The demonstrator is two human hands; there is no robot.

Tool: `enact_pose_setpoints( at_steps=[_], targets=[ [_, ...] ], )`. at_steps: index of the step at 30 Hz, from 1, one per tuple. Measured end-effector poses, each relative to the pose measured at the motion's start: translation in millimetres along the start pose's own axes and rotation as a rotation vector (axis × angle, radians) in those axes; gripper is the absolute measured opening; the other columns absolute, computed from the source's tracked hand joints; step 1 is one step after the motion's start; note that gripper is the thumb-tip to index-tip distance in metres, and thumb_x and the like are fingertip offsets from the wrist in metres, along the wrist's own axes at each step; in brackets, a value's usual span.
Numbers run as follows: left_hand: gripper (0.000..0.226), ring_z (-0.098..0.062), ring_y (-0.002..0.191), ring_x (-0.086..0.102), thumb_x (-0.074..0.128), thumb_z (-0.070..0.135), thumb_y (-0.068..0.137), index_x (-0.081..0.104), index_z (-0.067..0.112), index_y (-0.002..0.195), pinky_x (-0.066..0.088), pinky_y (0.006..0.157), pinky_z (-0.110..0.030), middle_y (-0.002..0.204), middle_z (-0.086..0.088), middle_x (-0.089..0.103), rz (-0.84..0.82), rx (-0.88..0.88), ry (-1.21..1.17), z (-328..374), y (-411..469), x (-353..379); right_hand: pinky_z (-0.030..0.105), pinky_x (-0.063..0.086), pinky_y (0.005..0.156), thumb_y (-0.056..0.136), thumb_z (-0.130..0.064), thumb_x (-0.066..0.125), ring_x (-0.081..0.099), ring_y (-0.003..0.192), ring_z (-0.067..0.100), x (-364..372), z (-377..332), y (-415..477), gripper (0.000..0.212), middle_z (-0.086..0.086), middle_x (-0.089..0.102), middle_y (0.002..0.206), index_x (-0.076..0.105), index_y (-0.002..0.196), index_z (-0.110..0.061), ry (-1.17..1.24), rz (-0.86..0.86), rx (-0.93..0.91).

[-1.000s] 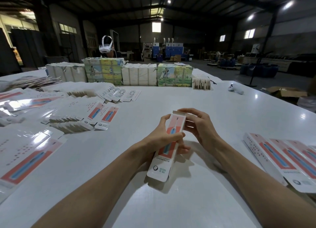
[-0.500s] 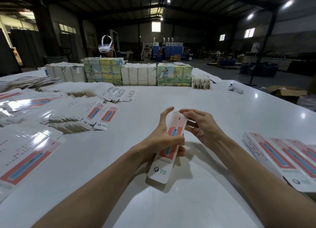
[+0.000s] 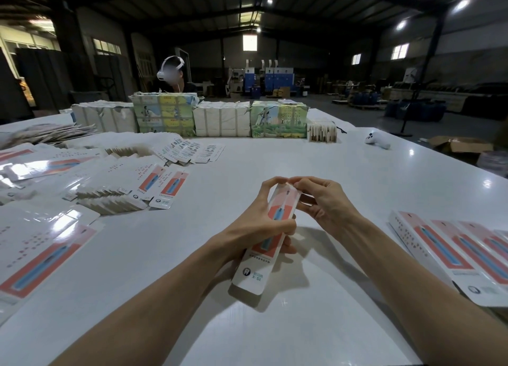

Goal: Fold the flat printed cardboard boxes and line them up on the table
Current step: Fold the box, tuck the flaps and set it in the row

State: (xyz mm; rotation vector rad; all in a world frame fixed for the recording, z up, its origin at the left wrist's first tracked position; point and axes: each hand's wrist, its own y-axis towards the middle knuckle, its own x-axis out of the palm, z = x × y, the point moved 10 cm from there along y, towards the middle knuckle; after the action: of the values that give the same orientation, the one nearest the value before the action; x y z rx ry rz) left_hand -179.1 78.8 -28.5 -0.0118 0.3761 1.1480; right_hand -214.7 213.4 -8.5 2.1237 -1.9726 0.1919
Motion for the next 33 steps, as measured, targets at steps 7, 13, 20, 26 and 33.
enact_pose_setpoints(
  at_steps=[7, 13, 20, 26, 33],
  targets=[
    [0.093, -0.032, 0.079, 0.078, 0.08, 0.018, 0.082, 0.027, 0.062, 0.145, 0.064, 0.068, -0.036, 0.125, -0.013, 0.056, -0.031, 0.006, -0.007, 1, -4, -2, 0.038, 0.064, 0.07, 0.1, -0.001, 0.061, 0.079, 0.09, 0.03, 0, 2, 0, 0.023, 0.014, 0.079, 0.097, 0.082, 0.091, -0.004, -0.005, -0.001, -0.006],
    [0.084, -0.031, 0.071, 0.077, 0.081, 0.026, 0.079, 0.029, 0.057, 0.136, 0.064, 0.063, -0.035, 0.118, -0.013, 0.053, 0.027, -0.028, 0.034, -1, -4, -3, 0.036, 0.064, 0.07, 0.099, 0.003, 0.058, 0.079, 0.091, 0.029, 3, 0, 0, 0.029, 0.015, 0.079, 0.096, 0.083, 0.087, -0.005, -0.065, -0.048, -0.03],
    [0.094, -0.013, 0.081, 0.078, 0.084, 0.026, 0.081, 0.021, 0.06, 0.143, 0.062, 0.063, -0.024, 0.119, -0.002, 0.051, 0.098, -0.039, -0.011, -7, 0, -16, 0.036, 0.064, 0.085, 0.104, -0.002, 0.055, 0.076, 0.106, 0.027, 15, 5, 0, 0.025, 0.012, 0.078, 0.113, 0.078, 0.113, -0.004, -0.073, -0.15, -0.036],
    [0.086, -0.024, 0.077, 0.078, 0.082, 0.022, 0.08, 0.027, 0.052, 0.14, 0.064, 0.067, -0.034, 0.119, -0.013, 0.057, 0.131, -0.106, -0.133, -12, 0, -20, 0.038, 0.063, 0.09, 0.096, -0.016, 0.074, 0.076, 0.106, 0.028, 22, 7, -4, 0.027, 0.011, 0.078, 0.111, 0.07, 0.121, -0.004, -0.134, -0.151, -0.076],
    [0.087, -0.021, 0.078, 0.078, 0.081, 0.015, 0.083, 0.026, 0.049, 0.141, 0.063, 0.066, -0.033, 0.121, -0.014, 0.059, 0.125, -0.161, -0.182, -14, -5, -17, 0.038, 0.064, 0.09, 0.097, -0.01, 0.072, 0.077, 0.101, 0.03, 22, -5, -10, 0.014, 0.011, 0.08, 0.104, 0.077, 0.108, -0.004, -0.188, -0.106, -0.2]
  ],
)
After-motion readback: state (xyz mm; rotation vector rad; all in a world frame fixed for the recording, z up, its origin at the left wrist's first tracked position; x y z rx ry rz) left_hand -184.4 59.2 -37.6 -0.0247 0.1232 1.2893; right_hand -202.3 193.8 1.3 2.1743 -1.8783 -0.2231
